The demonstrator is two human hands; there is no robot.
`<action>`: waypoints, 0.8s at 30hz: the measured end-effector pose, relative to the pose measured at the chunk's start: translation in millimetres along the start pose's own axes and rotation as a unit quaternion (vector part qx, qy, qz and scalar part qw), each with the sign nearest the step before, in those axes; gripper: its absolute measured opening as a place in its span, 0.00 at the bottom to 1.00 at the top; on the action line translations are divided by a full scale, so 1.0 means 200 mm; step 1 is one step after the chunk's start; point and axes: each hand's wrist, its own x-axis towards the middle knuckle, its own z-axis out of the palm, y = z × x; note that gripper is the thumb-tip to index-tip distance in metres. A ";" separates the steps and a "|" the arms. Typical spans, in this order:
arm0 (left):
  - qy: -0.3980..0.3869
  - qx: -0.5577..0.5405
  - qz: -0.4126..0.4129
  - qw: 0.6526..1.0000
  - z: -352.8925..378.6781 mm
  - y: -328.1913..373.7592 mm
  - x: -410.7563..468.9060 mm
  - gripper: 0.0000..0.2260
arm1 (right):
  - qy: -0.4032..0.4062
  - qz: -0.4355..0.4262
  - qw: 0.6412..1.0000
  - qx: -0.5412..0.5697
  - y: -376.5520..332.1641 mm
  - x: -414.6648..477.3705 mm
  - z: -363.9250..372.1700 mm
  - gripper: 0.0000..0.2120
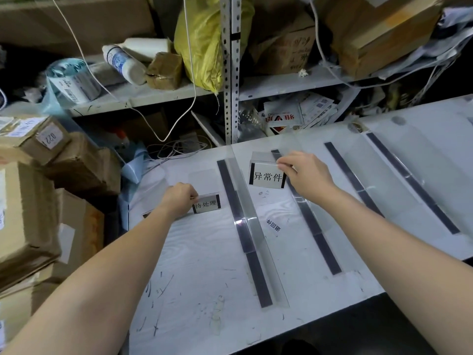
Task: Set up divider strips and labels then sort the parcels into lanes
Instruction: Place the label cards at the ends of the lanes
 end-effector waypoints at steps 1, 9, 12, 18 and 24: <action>0.000 0.001 -0.001 1.000 0.00 0.00 0.00 0.10 | 0.000 0.001 1.000 0.000 0.01 -0.01 0.00 0.11; -0.014 0.060 -0.059 0.996 -0.16 0.11 -0.05 0.25 | -0.001 0.000 1.000 0.000 0.04 -0.06 -0.06 0.11; 0.008 0.088 -0.076 0.993 -0.26 0.20 -0.07 0.24 | -0.011 -0.005 1.000 -0.007 0.07 -0.07 -0.11 0.11; 0.082 0.114 -0.104 0.985 -0.44 0.45 -0.13 0.22 | -0.014 -0.021 1.000 -0.003 0.18 -0.12 -0.24 0.12; 0.131 0.118 -0.135 0.975 -0.48 0.82 -0.20 0.21 | -0.028 -0.055 0.998 0.015 0.44 -0.17 -0.40 0.12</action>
